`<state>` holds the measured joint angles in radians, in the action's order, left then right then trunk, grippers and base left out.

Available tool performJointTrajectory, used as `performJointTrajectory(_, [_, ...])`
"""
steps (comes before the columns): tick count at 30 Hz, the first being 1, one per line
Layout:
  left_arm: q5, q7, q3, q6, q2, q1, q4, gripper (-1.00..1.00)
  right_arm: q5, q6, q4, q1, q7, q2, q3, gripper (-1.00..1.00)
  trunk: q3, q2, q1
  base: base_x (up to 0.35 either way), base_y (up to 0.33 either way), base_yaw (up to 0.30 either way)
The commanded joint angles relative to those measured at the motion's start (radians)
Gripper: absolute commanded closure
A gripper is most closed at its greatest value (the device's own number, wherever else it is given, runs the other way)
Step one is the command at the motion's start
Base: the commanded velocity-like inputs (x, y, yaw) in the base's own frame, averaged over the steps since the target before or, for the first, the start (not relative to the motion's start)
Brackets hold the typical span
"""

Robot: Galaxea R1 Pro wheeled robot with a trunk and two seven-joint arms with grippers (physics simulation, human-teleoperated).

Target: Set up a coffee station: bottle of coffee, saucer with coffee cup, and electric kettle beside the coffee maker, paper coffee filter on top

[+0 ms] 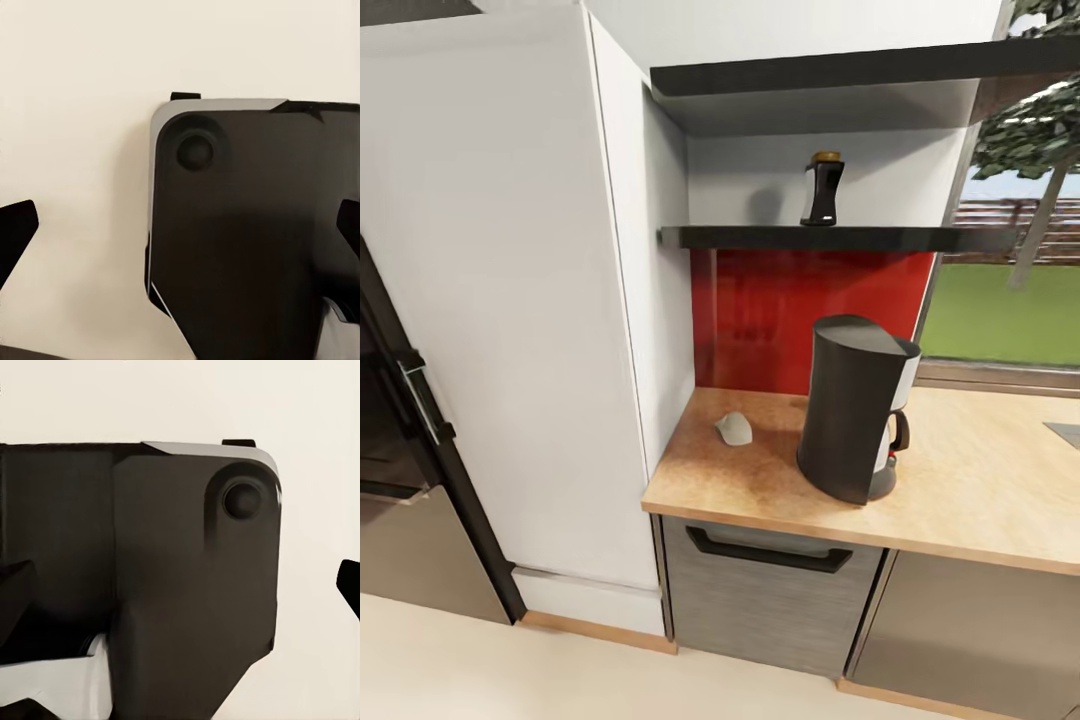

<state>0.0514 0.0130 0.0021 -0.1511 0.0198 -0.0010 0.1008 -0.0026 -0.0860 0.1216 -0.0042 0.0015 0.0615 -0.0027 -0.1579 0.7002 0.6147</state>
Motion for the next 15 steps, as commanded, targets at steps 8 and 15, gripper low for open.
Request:
performJointTrajectory(8, [0.005,0.000,-0.001,-0.003,0.000,0.001,0.000,-1.00,0.000,-0.003,0.000,0.000,0.002,0.000,0.000,-1.00,0.024,-0.055,-0.031,0.000,0.000,-0.167])
performJointTrajectory(15, [0.005,0.001,-0.001,-0.002,0.000,0.001,0.000,-1.00,0.000,-0.003,0.000,0.000,0.000,0.000,0.000,-1.00,0.046,-0.104,-0.057,0.000,0.000,-0.103])
